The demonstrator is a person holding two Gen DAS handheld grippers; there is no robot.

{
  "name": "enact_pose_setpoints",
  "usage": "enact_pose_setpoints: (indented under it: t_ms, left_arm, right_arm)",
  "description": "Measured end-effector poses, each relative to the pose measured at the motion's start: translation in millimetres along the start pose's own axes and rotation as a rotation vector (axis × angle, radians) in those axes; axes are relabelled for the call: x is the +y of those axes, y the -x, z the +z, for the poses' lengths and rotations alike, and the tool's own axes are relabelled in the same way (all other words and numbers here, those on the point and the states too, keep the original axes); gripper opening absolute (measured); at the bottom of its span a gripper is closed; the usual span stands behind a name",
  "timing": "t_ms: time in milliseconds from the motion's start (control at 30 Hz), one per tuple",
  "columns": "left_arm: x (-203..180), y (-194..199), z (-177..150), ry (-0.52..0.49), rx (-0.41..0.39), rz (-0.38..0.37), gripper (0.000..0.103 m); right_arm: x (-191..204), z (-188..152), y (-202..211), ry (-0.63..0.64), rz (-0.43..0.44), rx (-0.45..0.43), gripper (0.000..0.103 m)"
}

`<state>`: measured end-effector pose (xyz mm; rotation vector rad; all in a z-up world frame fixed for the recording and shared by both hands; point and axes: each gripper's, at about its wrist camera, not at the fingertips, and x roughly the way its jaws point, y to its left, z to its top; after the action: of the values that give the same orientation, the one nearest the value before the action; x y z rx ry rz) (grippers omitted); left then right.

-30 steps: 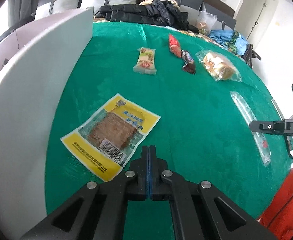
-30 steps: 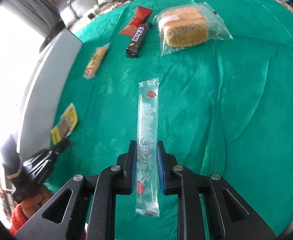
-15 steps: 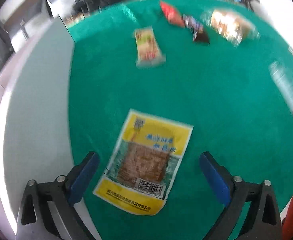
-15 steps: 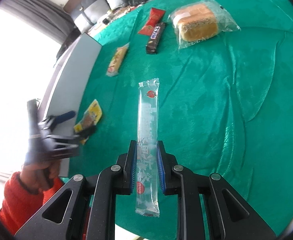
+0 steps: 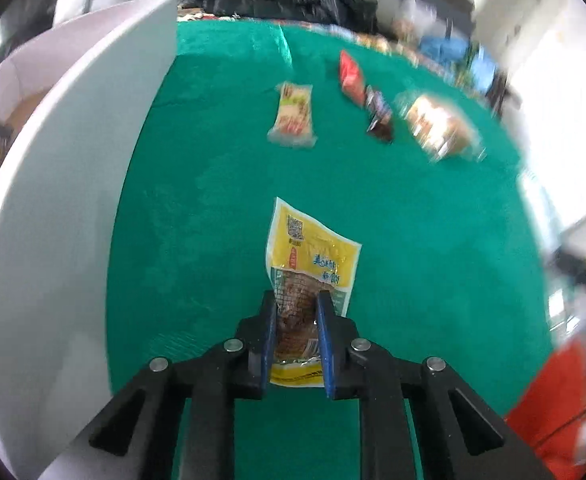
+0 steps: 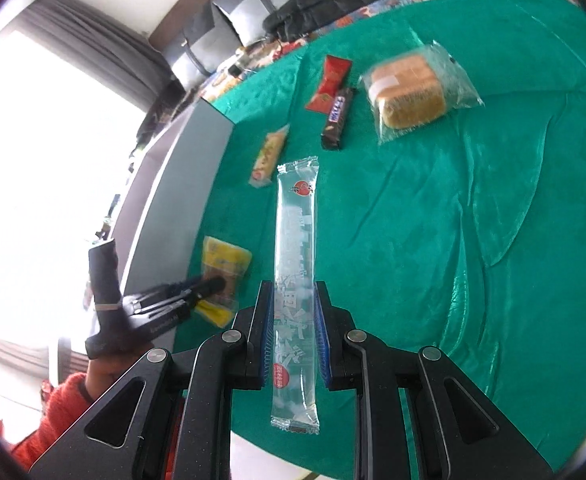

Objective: Organize snacks
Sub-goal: 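Carry both snacks over the white box and open both grippers to drop them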

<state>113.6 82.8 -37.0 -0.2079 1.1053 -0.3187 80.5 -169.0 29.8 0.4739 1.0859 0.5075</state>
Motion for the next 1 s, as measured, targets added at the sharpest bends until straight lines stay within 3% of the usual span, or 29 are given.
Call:
enact_pose_setpoints:
  t_ms: [67,200,267,433,533,600,767,833,867,900,967,1000]
  left_arm:
    - [1,14,1,0.039,-0.035,-0.048,0.018]
    - [1,24,0,0.071,-0.066,-0.050,0.017]
    - [9,37,-4,0.127,-0.095,-0.104,0.017]
    - [35,100,11,0.212,-0.224,-0.185,0.017]
    - [63,148,24,0.208,-0.307,-0.113,0.017]
    - [91,176,29,0.203,-0.340,0.012,0.017]
    - [154,193,24,0.230,-0.306,0.273,0.019]
    - [168,189,19,0.231,-0.270,0.373,0.036]
    - [176,187,15,0.232,-0.256,0.428,0.055]
    - [180,186,10,0.227,-0.256,0.456,0.074]
    - [181,188,0,0.220,-0.284,0.505,0.090]
    - [177,186,-3,0.219,-0.299,0.516,0.093]
  right_arm:
    - [2,1,1,0.015,-0.005,0.007,0.019]
    - [6,1,-7,0.028,-0.028,0.030,0.019]
    - [11,2,-9,0.016,-0.010,0.036,0.019]
    - [50,18,-14,0.040,0.045,0.041,0.020]
    - [108,39,-19,0.103,0.127,0.032,0.020]
    - [148,50,-26,0.145,0.179,0.029,0.020]
    - [254,72,-71,0.251,0.267,0.045,0.020]
    - [287,79,-96,0.280,0.266,0.046,0.030]
    - [296,83,-104,0.284,0.250,0.041,0.039]
    - [300,84,-106,0.285,0.240,0.029,0.055]
    - [302,86,-102,0.302,0.225,-0.025,0.057]
    - [299,84,-94,0.330,0.205,-0.052,0.059]
